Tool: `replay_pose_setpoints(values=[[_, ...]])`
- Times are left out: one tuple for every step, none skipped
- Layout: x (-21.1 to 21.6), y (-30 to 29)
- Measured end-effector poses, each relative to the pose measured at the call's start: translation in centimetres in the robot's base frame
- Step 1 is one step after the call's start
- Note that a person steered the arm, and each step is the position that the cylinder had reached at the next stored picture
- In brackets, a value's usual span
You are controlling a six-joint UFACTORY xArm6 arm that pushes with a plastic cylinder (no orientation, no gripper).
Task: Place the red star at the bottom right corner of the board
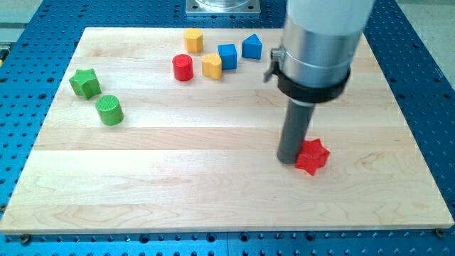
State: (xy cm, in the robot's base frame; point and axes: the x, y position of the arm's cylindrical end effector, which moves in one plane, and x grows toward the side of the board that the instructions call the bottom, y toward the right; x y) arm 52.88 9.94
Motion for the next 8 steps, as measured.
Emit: replay_pose_setpoints(values=[[3.9, 4.0], [2.1, 3.6], [-0.7, 0.3], [-0.7, 6.2], [-1.3, 9.0], [-1.8, 9.0], [0.9, 11.2], [1.0, 12.0]])
